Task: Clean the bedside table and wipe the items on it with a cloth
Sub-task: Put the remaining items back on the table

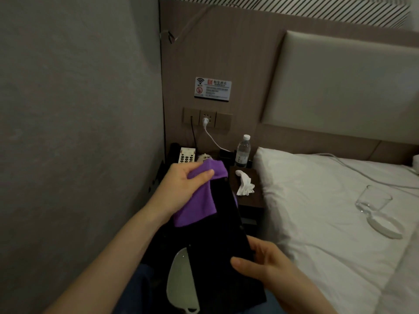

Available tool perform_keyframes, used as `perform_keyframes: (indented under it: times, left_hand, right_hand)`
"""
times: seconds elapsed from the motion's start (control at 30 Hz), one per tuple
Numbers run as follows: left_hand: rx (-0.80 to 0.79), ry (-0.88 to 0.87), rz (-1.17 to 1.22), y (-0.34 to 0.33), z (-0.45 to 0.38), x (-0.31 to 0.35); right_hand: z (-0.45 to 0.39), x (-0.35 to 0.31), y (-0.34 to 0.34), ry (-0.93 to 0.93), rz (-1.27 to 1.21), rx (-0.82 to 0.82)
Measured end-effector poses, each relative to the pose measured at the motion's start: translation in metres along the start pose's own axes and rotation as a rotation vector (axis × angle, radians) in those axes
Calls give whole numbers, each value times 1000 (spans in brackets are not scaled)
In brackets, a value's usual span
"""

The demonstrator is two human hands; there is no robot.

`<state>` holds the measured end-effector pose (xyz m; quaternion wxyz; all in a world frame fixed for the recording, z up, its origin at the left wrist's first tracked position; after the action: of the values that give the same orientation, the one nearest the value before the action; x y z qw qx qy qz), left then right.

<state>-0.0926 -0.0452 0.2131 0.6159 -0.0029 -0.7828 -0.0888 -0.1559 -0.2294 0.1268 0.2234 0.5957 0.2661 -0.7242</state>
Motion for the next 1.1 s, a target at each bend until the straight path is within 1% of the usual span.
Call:
perform_keyframes:
  times: [0.07,0.1,0.17,0.2,0.27,0.37,0.43,0.53,0.67,0.77,0.83,0.87,0.9,0.97,1.03,1.1]
  left_hand:
    - [-151,-33,-371,-7,-4,7]
    - [-174,-52,-568,-12,-5,8]
    - [-140,-108,-922,-22,-5,13]
    - [-123,-151,-1025,-28,-4,16]
    - [-91,-214,-1074,-37,-2,18]
    - [75,-233,-1007,-26,-1,17]
    - [123,-202,-1006,-18,-3,9]
    - [107,-148,-937,-11,-3,-7]
    - [140,-115,-888,-6,3,-15]
    - [76,-76,-815,-2,3,-18]
    - [30,-52,-720,2,0,-20]
    - [36,-62,-669,4,-1,-20]
    - [72,-91,-620,7,-2,-19]
    - [203,-135,-518,16,-1,-19]
    - [333,-81,-351,29,-1,-24]
    - [475,-10,-127,45,3,-34]
  right_hand:
    - [-2,-4,2,-15,88,10]
    - [-4,-5,1,-24,124,15]
    - [-10,-7,-4,-33,167,19]
    - [-13,-8,-8,-34,180,17]
    - [-17,-10,-12,-30,183,29]
    - [-16,-11,-10,-16,143,49]
    - [-14,-9,-8,-27,112,40]
    - [-10,-3,-6,-64,92,15]
    - [-8,5,-7,-88,65,-8]
    - [-8,8,-9,-91,39,-16]
    - [-7,8,-8,-85,56,-18]
    - [-7,7,-8,-80,67,-19]
    - [-7,6,-7,-77,77,-22]
    - [-6,4,-6,-75,95,-27]
    - [-5,3,-6,-61,99,-22]
    - [-1,3,-2,-42,62,5]
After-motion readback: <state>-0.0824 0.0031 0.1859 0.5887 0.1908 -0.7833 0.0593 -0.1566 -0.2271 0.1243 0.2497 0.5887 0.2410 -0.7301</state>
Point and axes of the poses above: each hand's wrist, its own z-axis away from the middle knuckle, its own y-axis out of the back of the hand, x = y × z, the point moved 7 cm from there along -z, towards the middle knuckle, and after that the axes turned 9 degrees about -x, right-handed, at the moved point
